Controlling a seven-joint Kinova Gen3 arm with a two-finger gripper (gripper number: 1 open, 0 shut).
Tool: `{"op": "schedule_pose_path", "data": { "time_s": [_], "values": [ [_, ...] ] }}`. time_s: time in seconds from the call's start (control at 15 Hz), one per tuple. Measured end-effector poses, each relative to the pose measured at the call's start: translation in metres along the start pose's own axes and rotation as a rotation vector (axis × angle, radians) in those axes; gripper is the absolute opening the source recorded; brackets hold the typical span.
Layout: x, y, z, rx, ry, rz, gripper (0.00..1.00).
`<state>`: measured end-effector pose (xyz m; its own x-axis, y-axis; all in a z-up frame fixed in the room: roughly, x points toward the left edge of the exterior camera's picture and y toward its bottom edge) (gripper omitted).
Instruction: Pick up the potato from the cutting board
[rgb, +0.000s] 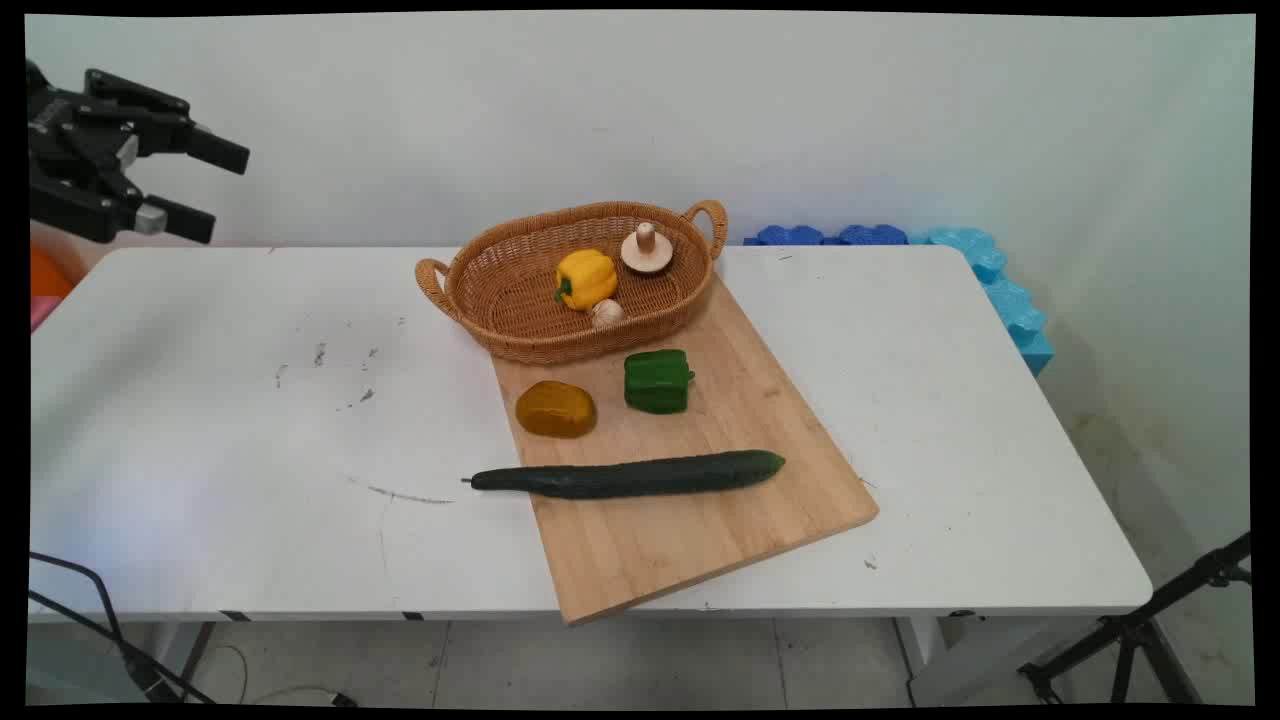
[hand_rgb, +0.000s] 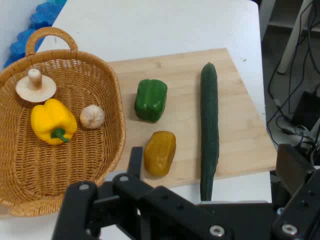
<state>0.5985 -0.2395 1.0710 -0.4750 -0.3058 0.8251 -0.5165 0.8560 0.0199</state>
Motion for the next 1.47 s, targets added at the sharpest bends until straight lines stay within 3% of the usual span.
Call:
{"op": "schedule_pose_path", "data": {
  "time_s": [1.07, 1.47],
  "values": [
    [0.029, -0.015, 0.026, 0.058, -0.009, -0.085, 1.0],
    [0.025, -0.025, 0.073, 0.068, -0.086, -0.064, 1.0]
  ]
}}
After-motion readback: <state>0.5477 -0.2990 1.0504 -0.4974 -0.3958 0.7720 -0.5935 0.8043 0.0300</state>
